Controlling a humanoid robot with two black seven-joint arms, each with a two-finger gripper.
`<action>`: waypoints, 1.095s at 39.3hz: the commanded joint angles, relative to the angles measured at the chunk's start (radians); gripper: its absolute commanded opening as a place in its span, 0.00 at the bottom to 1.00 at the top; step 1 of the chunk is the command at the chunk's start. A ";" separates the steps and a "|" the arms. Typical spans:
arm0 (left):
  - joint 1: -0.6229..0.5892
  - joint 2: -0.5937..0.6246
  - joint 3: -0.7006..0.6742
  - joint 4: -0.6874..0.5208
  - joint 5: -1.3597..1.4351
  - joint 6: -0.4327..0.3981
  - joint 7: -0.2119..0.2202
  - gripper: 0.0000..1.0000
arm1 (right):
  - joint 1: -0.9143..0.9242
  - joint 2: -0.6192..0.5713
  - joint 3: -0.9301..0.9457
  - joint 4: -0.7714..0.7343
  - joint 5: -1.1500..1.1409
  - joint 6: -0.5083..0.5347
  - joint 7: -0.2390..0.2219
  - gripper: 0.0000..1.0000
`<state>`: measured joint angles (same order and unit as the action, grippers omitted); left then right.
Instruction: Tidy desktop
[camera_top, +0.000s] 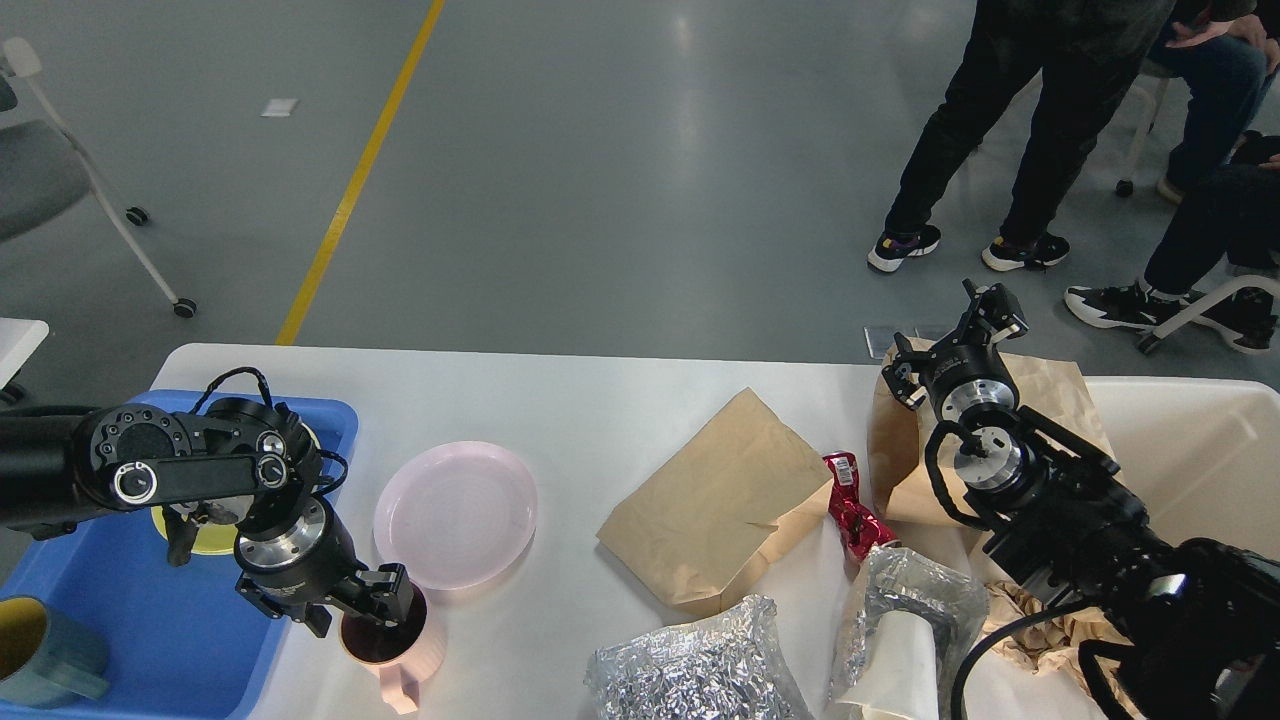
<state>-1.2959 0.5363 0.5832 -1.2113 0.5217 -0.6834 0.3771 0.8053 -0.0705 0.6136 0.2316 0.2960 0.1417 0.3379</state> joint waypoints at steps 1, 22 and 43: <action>0.000 0.008 -0.011 -0.001 -0.003 -0.039 0.000 0.48 | 0.000 0.000 0.000 0.000 0.000 -0.001 0.000 1.00; 0.001 0.010 -0.026 -0.001 -0.009 -0.159 0.054 0.00 | 0.000 0.000 0.000 0.000 0.000 -0.001 0.000 1.00; -0.026 0.092 -0.065 -0.004 -0.040 -0.277 0.063 0.00 | 0.000 0.000 0.000 0.000 0.000 0.001 0.000 1.00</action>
<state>-1.3036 0.5815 0.5346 -1.2133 0.5079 -0.9034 0.4388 0.8053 -0.0706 0.6136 0.2316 0.2960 0.1421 0.3375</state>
